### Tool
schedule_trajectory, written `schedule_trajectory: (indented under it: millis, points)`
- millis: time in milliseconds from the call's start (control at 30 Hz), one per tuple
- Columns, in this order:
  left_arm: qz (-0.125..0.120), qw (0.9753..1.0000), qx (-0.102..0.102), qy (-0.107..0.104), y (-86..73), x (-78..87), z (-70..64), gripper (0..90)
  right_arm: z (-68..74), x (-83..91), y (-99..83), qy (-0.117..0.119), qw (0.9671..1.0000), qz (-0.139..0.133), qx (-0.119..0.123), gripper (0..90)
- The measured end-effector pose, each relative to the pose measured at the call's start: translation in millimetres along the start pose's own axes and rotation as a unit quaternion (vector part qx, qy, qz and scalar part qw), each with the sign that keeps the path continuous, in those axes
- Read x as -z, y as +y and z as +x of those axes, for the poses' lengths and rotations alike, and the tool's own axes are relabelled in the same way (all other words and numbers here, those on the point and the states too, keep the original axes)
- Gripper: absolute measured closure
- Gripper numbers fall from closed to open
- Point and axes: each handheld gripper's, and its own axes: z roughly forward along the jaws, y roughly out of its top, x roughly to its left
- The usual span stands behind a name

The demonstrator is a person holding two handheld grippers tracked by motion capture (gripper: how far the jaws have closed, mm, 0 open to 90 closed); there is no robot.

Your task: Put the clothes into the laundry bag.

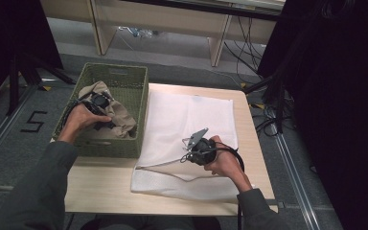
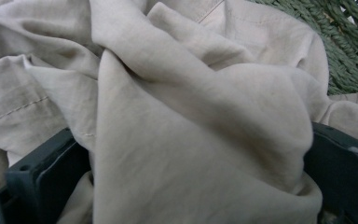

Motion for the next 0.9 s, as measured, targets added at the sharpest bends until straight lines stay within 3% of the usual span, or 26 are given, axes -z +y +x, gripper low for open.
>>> schedule_trajectory:
  millis: [200, 367, 433, 533, 600, 733, 833, 900]
  points:
    - [-0.012, 0.9999, 0.005, -0.01, -0.7, -5.3, -0.1, 0.0, 0.3, -0.4, 0.1, 0.0, 1.0, 0.001, 0.0, 88.5]
    - [-0.005, 0.9999, 0.0, -0.014, -0.4, -8.4, -0.6, 0.0, 0.8, -1.4, 0.3, 0.002, 1.0, 0.003, 0.001, 88.5]
    - [0.0, 1.0, 0.0, -0.007, -0.2, -9.0, -1.3, 2.2, 1.0, -1.2, 0.3, 0.002, 1.0, 0.003, 0.0, 88.5]
    - [0.009, 0.9997, -0.013, 0.017, 0.3, -7.4, -1.8, 13.8, 1.0, -0.8, 0.4, 0.0, 1.0, 0.002, 0.003, 88.5]
    - [0.01, 0.9993, -0.021, 0.028, -0.5, -4.9, -1.0, 26.1, 1.2, -1.0, 0.3, 0.002, 1.0, 0.002, 0.0, 88.5]
    - [-0.002, 0.9996, -0.014, 0.026, -6.0, 0.4, 4.7, 56.1, 0.9, -1.5, 0.5, 0.001, 1.0, 0.002, 0.006, 88.5]
    - [-0.008, 0.9992, -0.017, 0.035, -5.7, 2.0, 3.4, 67.8, 0.5, -2.4, 0.5, 0.001, 1.0, 0.002, 0.008, 88.5]
    - [-0.018, 0.9992, -0.009, 0.033, -5.7, 3.5, 3.2, 70.6, 0.6, -2.2, 0.5, 0.001, 1.0, 0.002, 0.007, 88.5]
